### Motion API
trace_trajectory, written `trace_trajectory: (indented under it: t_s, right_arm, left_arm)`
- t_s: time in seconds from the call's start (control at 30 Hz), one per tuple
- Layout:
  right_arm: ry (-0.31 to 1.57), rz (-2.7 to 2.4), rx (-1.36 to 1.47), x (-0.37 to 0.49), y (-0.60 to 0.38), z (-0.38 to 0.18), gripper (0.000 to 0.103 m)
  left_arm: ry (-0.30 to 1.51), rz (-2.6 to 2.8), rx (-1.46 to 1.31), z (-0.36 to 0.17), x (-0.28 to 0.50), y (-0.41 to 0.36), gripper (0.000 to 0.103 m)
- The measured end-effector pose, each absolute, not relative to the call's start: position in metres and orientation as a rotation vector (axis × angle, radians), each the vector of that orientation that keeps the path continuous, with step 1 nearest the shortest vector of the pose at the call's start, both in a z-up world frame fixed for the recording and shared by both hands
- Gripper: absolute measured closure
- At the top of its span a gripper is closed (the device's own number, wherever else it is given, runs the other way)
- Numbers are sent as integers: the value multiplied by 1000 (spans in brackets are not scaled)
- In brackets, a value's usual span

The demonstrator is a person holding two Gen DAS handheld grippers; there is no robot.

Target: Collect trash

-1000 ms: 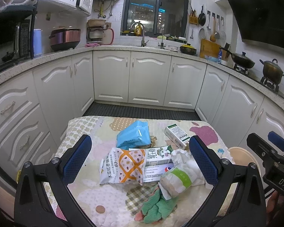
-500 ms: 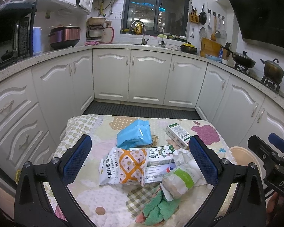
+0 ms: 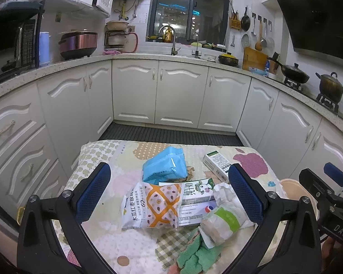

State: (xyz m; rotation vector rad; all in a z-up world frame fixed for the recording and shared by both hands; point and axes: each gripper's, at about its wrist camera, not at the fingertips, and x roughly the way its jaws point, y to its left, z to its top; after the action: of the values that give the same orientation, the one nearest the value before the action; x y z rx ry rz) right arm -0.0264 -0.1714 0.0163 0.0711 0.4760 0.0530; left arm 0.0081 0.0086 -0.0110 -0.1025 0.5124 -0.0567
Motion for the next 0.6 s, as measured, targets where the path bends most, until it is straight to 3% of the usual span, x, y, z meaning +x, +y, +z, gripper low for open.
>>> trace_trajectory:
  t_s: [0.6]
  right_arm:
    - [503,47,62,-15,-173,4,8]
  left_arm:
    - [557,-49,-100,-26,22,15,1]
